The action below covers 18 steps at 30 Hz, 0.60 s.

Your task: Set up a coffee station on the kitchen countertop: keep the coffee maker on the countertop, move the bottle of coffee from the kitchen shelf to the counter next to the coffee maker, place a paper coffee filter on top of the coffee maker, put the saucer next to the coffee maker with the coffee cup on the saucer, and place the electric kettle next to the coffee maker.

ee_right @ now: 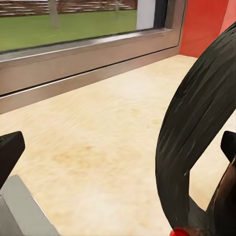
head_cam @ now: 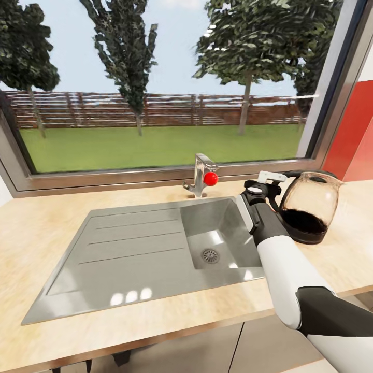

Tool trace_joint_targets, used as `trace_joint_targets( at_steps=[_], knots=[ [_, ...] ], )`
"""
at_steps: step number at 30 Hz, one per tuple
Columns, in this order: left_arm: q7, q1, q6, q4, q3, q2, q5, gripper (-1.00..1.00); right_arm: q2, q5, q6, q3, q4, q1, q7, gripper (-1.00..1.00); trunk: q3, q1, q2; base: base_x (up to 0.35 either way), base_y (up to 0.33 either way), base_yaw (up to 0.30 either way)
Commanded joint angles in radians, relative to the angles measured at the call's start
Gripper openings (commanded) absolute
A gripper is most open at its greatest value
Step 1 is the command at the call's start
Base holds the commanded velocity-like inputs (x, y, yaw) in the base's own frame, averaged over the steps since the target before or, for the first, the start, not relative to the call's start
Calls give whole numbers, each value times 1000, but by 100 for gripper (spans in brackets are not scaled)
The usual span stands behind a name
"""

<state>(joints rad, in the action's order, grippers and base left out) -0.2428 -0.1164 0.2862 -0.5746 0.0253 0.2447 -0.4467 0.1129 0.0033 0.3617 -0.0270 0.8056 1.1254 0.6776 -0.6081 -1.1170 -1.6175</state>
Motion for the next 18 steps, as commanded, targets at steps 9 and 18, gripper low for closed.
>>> trace_joint_targets(
  at_steps=[9, 18],
  knots=[
    [-4, 0, 1, -1, 2, 1, -10, 100, -4, 0, 7, -2, 1, 1, 2, 100, -1, 0, 0, 37, 0, 0],
    [-4, 0, 1, -1, 2, 1, -10, 100, -4, 0, 7, -2, 1, 1, 2, 100, -1, 0, 0, 12, 0, 0]
  ],
)
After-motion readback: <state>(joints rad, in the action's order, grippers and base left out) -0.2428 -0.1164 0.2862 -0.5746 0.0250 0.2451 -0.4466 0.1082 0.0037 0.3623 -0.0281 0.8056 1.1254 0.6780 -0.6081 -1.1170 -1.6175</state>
